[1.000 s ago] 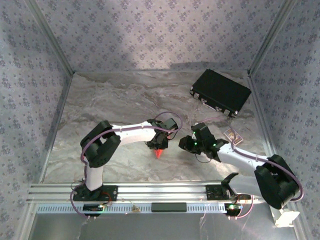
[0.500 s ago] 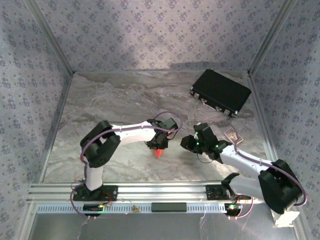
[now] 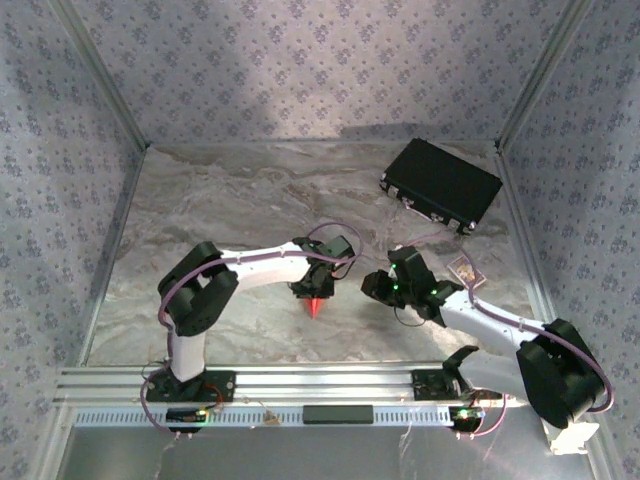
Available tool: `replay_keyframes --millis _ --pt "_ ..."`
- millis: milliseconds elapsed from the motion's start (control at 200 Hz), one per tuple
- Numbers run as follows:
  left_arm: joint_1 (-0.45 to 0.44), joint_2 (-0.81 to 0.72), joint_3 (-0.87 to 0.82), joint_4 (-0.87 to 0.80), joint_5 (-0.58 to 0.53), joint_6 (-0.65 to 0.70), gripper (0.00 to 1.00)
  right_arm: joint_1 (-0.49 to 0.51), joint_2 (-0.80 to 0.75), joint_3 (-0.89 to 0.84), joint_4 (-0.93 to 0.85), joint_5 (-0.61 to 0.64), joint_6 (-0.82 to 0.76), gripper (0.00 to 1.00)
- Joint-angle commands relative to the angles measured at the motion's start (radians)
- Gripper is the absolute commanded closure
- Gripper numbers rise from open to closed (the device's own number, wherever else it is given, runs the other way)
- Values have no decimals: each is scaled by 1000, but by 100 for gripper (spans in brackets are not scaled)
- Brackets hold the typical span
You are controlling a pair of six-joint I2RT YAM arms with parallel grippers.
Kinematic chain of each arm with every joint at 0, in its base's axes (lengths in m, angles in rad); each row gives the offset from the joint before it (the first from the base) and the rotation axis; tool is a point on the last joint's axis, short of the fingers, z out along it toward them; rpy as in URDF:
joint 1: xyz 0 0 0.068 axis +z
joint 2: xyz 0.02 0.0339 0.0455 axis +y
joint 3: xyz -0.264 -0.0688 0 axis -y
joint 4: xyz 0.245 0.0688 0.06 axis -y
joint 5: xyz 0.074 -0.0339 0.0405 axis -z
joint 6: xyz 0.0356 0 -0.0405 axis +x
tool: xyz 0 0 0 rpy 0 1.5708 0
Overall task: Fold a paper plane with a square sheet of paper (pick it up from the middle)
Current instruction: Turn over the paper at the center of the table.
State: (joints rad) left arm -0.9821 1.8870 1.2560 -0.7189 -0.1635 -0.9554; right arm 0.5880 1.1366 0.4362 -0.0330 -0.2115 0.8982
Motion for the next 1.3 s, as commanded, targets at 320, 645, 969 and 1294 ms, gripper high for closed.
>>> replay_keyframes --millis 320,645,969,1294 --pt "-5 -119 12 -57 -45 -15 63 -32 -62 18 -101 42 -57 73" --pt "24 -398 -123 29 -303 82 50 -67 -230 180 -291 332 -330 33" --pt "291 -744 -461 273 -521 324 3 -173 -105 79 44 770 -819 14" --pt "644 -804 -677 615 -432 668 1 -456 128 -50 554 465 -908 14"
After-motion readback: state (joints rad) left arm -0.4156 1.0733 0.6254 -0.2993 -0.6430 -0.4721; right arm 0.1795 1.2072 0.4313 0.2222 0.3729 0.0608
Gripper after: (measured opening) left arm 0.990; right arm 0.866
